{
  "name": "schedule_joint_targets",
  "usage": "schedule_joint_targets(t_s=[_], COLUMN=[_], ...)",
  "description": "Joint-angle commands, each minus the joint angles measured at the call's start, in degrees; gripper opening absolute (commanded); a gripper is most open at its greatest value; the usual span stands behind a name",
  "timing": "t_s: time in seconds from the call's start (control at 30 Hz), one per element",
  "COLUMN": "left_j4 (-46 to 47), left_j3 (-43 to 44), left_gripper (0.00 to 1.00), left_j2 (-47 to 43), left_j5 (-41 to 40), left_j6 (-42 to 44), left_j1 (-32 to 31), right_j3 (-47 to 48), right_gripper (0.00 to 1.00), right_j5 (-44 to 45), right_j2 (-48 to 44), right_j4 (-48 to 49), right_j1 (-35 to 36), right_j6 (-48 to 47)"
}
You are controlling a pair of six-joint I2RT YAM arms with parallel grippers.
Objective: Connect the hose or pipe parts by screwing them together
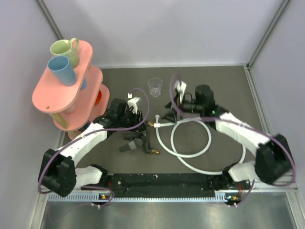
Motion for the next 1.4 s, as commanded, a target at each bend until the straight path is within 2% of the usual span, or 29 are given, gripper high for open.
schedule_joint_targets(t_s=[0.0,0.07,0.1,0.2,0.3,0.4,0.57,0.9,0.93,0.97,1.07,1.17,1.23,1.37], left_j4=[-3.5,-8.14,-9.48,-13.8,-15.03,-15.03,-15.56,-16.35,-16.35,-16.35,-15.39,-8.12,-1.45,4.03], left_j3=[10.26,12.55,14.39,17.21,17.75,17.84,18.19,18.54,18.63,18.54,18.1,14.77,12.84,9.58], left_gripper=[0.0,0.0,0.0,0.0,0.0,0.0,0.0,0.0,0.0,0.0,0.0,0.0,0.0,0.0], left_j2=[3.3,6.99,8.14,11.83,13.51,14.48,15.62,16.5,16.5,16.59,16.5,13.79,11.41,9.03], left_j5=[14.35,17.16,17.78,18.75,18.93,20.24,22.27,23.85,23.76,23.68,23.68,24.03,23.07,19.2], left_j6=[-1.63,-0.92,-0.75,0.22,0.4,0.05,0.4,0.84,0.92,0.93,0.66,-1.44,-3.02,-3.21], left_j1=[2.35,3.67,4.02,4.2,4.29,4.29,4.29,4.2,4.2,4.2,4.11,3.41,2.44,-0.63], right_j3=[-14.44,-22.77,-24.3,-23.18,-24.23,-23.62,-21.51,-20.54,-20.45,-20.45,-20.1,-16.51,-13.35,-3.42], right_gripper=[0.75,0.74,0.74,0.72,0.7,0.68,0.62,0.42,0.39,0.25,0.0,0.0,0.0,0.0], right_j5=[6.5,6.32,11.02,17.45,22.57,26.44,28.12,26.8,26.71,26.63,26.63,28.81,31.44,25.33], right_j2=[-13.9,-17.42,-19.01,-18.24,-16.4,-14.72,-10.76,-5.4,-4.96,-4.44,-3.38,-2.68,-1.1,1.98], right_j4=[10.43,19.9,21.62,15.07,15.4,15.66,14.17,16.97,17.59,18.2,20.49,17.96,13.84,4.78], right_j1=[7.54,11.4,12.9,17.29,20.64,22.31,23.11,24.07,24.68,24.86,25.04,25.13,25.04,20.14], right_j6=[-37.79,-46.89,-51.54,-60.77,-67.3,-71.34,-74.96,-77.69,-77.43,-76.99,-71.31,-64.18,-54.18,-37.23])
